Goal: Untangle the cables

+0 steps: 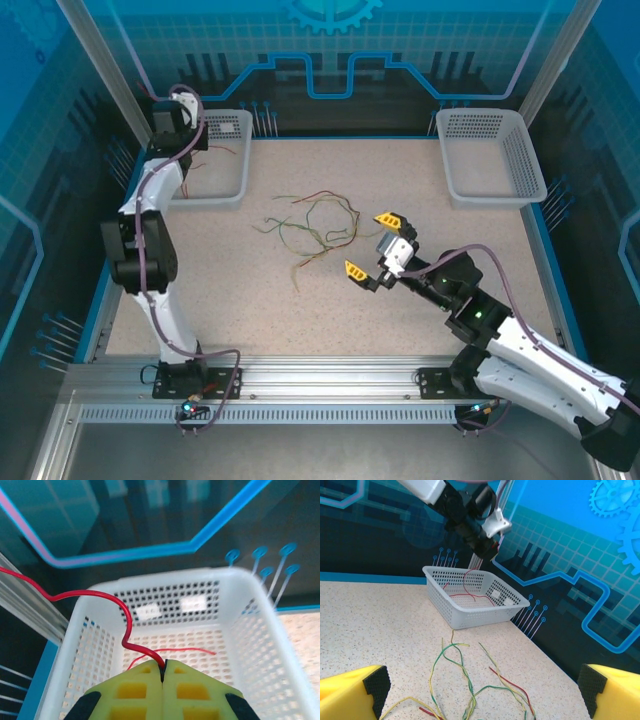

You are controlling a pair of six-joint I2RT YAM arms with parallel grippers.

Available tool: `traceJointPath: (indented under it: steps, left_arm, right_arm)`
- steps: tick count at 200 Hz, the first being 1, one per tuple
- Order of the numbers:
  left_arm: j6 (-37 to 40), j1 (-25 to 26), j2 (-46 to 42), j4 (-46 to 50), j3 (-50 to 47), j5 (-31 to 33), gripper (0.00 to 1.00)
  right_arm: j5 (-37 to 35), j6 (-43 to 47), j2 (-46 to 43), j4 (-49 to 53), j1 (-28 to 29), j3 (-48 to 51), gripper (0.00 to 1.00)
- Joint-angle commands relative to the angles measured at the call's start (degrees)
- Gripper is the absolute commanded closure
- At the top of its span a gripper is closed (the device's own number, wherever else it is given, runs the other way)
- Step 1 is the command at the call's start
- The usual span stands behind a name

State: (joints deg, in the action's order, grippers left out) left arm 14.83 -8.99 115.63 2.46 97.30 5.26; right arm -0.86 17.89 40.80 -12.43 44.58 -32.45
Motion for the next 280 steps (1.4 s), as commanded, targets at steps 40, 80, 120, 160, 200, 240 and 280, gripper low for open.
traceJointPath:
  steps: [40,80,120,160,200,240,280]
  left_arm:
    - [5.3,1.0,8.8,8.0,5.3,6.7,1.00]
    - [9.0,2.7,11.9,9.6,6.2,10.5,1.00]
    - [9.3,3.2,11.5,11.5,5.6,10.4,0.88]
    - [6.9,3.5,6.8,11.3,2.7,9.9,0.55]
    - [4.3,4.6,-2.4,10.9,-1.7,10.7,0.43]
    - [-6.5,5.9,-15.8,17.1,-3.5,4.0,0.37]
    - [-18.7,15.2,-35.6,8.8,-21.7,-0.1,0.27]
  right_arm:
    - [1.0,0.6,-1.4,1.8,-0.2,-0.9,0.00]
    - [1.0,0.5,-1.2,1.1,-0.2,-0.8,0.00]
    - [1.0,0.5,-1.3,2.5,-0.2,-1.2,0.00]
    - [0.7,0.5,-2.6,2.8,-0.2,-0.7,0.00]
    - [0.6,0.1,-2.6,2.8,-0.2,-0.6,0.00]
    - [-0.2,-2.8,1.2,1.5,-0.4,-1.3,0.00]
    - [6.7,-23.7,19.0,10.5,-6.1,-13.2,0.01]
